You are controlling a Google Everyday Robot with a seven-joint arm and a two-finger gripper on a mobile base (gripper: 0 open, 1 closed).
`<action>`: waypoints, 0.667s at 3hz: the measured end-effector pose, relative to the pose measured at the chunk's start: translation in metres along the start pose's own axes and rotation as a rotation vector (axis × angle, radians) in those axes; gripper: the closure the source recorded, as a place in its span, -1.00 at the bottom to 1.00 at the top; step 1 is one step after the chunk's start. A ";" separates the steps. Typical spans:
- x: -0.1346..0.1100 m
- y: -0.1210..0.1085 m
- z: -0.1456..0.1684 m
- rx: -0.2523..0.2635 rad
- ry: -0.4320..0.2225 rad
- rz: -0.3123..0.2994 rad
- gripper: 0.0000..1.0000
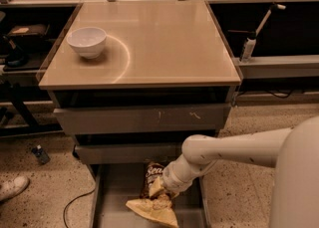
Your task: Place brown chip bag into bottom drawer
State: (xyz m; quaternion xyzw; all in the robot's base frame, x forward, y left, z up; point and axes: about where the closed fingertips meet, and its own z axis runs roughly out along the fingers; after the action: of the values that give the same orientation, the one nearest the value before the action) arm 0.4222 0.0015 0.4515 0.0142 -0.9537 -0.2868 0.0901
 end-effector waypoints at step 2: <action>-0.005 -0.030 0.068 -0.065 0.051 0.062 1.00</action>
Offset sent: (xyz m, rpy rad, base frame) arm 0.0025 0.0082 -0.0504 0.0421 0.0397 -0.0296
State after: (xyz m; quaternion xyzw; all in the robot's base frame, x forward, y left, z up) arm 0.4142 0.0139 0.3789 -0.0111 -0.9412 -0.3143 0.1237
